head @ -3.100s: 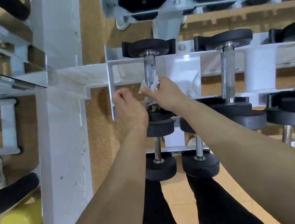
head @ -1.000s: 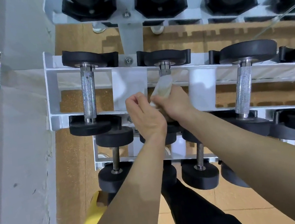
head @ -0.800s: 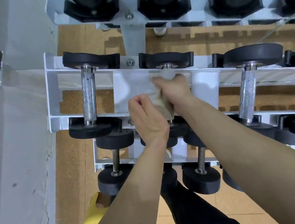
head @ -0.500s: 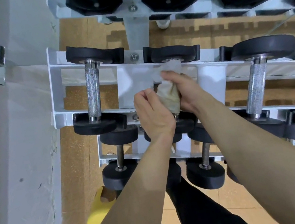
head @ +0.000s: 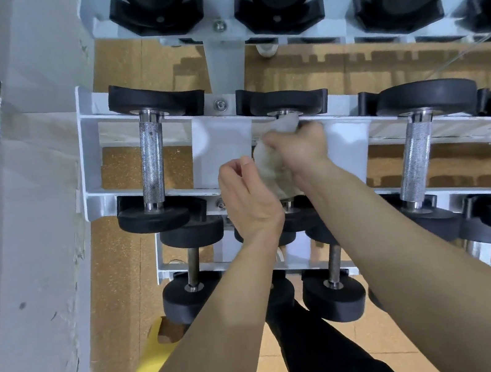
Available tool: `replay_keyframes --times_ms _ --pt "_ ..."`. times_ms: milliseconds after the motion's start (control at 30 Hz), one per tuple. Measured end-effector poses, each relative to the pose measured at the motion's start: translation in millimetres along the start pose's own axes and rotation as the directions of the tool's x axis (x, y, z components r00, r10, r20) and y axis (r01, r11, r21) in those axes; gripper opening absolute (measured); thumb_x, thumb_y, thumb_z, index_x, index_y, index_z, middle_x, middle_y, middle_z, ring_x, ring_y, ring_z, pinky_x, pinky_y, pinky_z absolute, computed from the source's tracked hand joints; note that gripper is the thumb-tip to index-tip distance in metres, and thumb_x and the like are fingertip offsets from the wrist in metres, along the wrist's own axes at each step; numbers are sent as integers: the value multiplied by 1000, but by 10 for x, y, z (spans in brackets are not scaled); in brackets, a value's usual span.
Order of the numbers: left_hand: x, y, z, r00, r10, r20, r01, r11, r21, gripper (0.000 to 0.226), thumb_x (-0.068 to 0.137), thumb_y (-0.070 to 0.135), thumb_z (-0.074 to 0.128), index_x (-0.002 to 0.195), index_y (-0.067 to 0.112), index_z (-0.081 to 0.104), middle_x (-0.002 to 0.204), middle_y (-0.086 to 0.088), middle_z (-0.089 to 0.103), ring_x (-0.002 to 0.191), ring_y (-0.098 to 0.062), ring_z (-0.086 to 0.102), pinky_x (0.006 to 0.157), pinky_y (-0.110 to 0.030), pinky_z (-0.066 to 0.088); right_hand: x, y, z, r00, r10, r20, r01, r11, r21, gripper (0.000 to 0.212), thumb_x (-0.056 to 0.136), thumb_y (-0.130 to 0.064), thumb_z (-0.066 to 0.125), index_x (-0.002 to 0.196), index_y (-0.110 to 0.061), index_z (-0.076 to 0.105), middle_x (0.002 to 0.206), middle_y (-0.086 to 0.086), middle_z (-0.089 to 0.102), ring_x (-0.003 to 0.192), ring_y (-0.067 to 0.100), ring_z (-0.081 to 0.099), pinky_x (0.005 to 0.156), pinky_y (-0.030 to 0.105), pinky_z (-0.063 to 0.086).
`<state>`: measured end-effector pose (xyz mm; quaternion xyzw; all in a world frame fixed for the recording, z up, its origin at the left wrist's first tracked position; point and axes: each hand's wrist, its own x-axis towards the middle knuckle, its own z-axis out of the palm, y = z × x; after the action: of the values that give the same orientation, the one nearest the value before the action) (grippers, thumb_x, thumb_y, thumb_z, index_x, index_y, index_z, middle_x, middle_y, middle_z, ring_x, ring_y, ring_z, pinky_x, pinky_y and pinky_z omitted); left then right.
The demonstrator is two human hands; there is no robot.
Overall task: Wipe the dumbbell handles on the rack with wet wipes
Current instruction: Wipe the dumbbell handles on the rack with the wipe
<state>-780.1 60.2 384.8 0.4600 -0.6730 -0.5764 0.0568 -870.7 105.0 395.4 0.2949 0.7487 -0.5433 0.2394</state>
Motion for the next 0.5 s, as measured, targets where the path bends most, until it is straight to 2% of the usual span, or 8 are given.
replay_keyframes --times_ms 33,100,167,267,333,400,467,500 --pt "-7 1 -3 1000 -5 1 5 1000 1 44 88 55 31 100 19 53 103 2 55 101 -20 53 92 -38 43 35 -60 26 1000 3 -13 -2 998 56 18 75 -12 80 84 -16 65 76 -4 67 77 19 67 75 33 57" --pt "-7 4 -5 1000 -6 6 6 1000 2 42 89 54 31 99 19 53 103 3 55 101 -19 52 91 -38 43 54 -100 33 999 32 10 -33 987 155 17 76 -10 82 84 -15 67 73 -3 67 71 19 66 70 30 55" --pt "-7 20 -4 1000 -10 9 10 1000 10 42 89 51 31 100 18 53 102 3 54 99 -17 49 88 -33 38 19 -72 -24 981 65 182 -115 953 279 12 83 -10 79 81 -13 68 71 0 70 66 18 69 66 28 56" --pt "-9 41 -5 1000 -24 11 24 1000 8 41 91 50 31 102 17 53 103 3 54 100 -17 49 85 -29 33 39 38 -154 846 90 525 -327 866 378 7 89 -13 71 83 -9 72 79 7 75 75 22 74 72 34 61" --pt "-10 29 -3 1000 -23 4 23 1000 7 38 94 48 32 100 17 53 103 2 55 100 -18 49 84 -30 33 41 127 -212 811 107 576 -359 868 344 7 90 -13 69 90 -7 71 83 10 75 78 23 74 71 33 60" --pt "-6 20 -2 1000 -6 -8 6 1000 21 35 97 45 33 98 16 52 100 3 53 98 -19 49 84 -30 32 -22 240 -229 846 103 523 -256 939 230 6 92 -12 69 93 -6 70 81 7 76 75 18 73 65 27 58" --pt "-1 16 10 1000 10 -6 -9 999 35 37 94 46 32 96 15 52 96 4 51 97 -19 48 83 -28 31 -127 346 -253 920 9 392 -28 999 43 5 90 -12 71 93 -8 70 78 0 76 73 11 72 60 22 54" --pt "1 19 16 1000 16 -3 -16 999 41 38 92 46 32 96 15 52 95 5 50 97 -20 48 83 -28 31 -162 386 -252 942 -53 332 82 994 -74 5 89 -14 72 93 -11 71 80 -3 76 74 9 71 61 21 53"
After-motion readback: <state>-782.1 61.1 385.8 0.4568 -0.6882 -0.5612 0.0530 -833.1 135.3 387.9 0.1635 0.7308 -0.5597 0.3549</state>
